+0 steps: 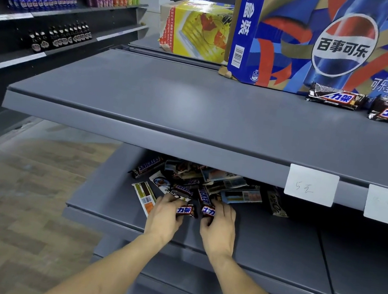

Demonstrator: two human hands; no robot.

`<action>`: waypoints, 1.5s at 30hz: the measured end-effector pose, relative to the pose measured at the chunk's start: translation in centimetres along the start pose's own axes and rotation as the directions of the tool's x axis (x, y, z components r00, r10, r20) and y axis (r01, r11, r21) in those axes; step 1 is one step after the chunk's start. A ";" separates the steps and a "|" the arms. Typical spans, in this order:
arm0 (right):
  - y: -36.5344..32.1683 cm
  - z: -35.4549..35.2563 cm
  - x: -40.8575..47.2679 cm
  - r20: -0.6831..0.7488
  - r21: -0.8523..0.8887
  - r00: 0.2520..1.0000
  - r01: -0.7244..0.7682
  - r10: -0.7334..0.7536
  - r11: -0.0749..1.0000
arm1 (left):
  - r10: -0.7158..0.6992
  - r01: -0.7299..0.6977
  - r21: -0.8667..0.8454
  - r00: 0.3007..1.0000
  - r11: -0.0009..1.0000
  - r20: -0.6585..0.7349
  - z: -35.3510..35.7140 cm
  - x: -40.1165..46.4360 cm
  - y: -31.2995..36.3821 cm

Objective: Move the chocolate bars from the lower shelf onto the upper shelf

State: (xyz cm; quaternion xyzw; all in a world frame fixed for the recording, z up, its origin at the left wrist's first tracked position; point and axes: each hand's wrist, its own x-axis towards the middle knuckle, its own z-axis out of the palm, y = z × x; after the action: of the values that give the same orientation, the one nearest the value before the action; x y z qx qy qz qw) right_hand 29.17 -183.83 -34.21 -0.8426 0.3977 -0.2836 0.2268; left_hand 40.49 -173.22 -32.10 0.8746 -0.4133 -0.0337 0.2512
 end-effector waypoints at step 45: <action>2.7 -26.9 -14.7 -0.085 -0.335 0.990 0.078 -0.112 0.939 | 0.447 -0.443 0.066 0.892 0.894 -0.064 -7.1 -13.8 17.5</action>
State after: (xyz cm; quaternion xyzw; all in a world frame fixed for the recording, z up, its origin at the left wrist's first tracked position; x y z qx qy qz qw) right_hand 2.30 -177.93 -20.41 -0.8713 0.4095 -0.2663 0.0478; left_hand 20.96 -169.35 -19.79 0.7635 -0.5930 0.0688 0.2464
